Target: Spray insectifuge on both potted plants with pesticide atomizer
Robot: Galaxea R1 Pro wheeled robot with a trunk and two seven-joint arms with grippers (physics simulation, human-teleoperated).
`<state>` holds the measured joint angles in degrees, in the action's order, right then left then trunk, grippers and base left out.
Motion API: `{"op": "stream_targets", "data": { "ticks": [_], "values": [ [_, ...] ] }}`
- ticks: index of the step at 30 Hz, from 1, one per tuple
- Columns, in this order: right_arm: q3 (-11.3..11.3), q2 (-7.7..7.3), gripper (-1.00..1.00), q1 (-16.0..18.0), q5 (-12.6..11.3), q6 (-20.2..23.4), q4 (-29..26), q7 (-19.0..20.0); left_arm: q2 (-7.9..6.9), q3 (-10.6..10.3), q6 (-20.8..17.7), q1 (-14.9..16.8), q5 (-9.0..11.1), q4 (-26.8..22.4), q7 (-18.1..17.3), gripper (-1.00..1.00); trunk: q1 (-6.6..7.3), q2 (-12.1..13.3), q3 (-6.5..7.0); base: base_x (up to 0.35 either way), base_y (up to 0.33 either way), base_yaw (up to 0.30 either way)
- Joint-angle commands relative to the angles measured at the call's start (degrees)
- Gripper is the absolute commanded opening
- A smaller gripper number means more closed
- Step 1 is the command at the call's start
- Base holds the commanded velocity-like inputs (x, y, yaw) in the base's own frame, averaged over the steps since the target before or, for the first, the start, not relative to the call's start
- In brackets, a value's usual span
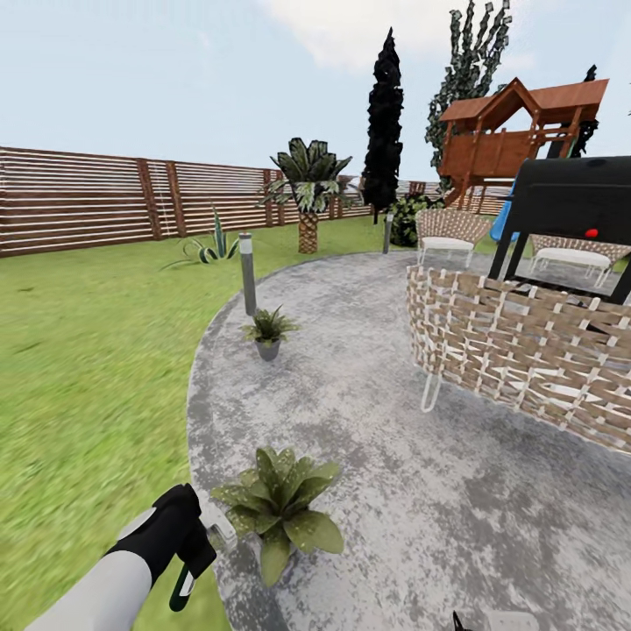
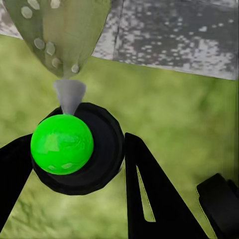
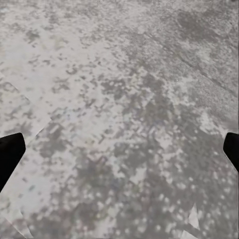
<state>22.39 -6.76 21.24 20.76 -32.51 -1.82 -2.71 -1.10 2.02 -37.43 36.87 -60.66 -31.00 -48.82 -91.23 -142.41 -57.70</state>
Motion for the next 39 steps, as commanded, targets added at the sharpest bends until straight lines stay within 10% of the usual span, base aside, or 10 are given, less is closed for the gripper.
{"op": "stream_targets", "data": {
  "ticks": [1,30,39],
  "values": [
    [0.3,-0.01,1.00,0.0,0.6,-0.1,0.1,-0.3,0.04,0.2,-0.3,0.0,-0.3,0.0,-0.4,-1.00,0.00,0.0,-0.11,0.147,-0.235,0.176],
    [0.4,-0.44,1.00,0.0,0.6,-0.2,0.0,-0.3,-0.15,-0.7,-1.4,0.6,-1.4,-0.1,-4.9,-1.00,0.00,0.0,-0.16,0.015,-0.067,0.109],
    [0.4,-0.46,1.00,0.0,0.6,-0.2,0.1,-0.3,0.07,-0.6,-11.5,0.8,-2.7,-0.2,-4.6,-1.00,0.00,0.0,-0.21,0.000,-0.080,0.026]
  ]
}}
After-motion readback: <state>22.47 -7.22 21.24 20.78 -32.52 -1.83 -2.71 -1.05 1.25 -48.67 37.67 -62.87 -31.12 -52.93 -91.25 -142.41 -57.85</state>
